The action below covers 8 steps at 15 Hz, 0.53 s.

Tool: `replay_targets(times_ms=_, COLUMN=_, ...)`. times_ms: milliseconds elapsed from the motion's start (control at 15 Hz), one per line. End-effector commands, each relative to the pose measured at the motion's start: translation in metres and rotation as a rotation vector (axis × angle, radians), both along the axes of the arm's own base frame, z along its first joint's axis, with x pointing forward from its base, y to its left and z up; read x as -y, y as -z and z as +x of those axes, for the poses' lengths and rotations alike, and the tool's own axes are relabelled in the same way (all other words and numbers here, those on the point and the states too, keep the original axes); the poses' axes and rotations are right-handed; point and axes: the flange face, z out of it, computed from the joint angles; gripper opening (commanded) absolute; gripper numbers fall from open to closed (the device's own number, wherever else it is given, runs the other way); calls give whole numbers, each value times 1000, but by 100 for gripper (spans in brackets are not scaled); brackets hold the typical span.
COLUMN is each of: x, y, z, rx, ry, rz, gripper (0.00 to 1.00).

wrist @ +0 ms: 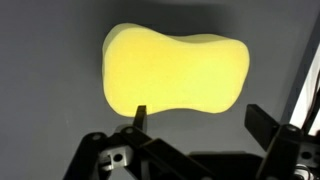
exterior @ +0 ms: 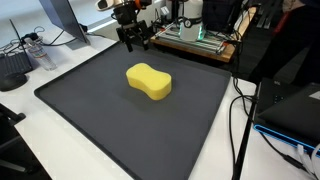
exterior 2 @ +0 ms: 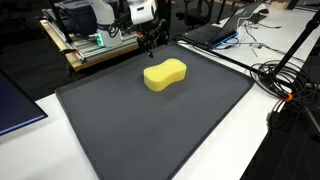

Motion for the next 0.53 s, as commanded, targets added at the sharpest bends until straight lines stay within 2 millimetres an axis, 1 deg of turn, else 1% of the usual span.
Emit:
replay_targets(times_ms=0, x=11, y=27, z=21, rx=-17, ry=-29, rz=-2, gripper=100)
replay_targets(times_ms=267, x=27, y=63, z=30, rx=-23, ry=-45, rz=-16, gripper=100)
replay_targets(times_ms=467, x=37, y=86, z=36, rx=-13, ry=-60, rz=-18, gripper=100)
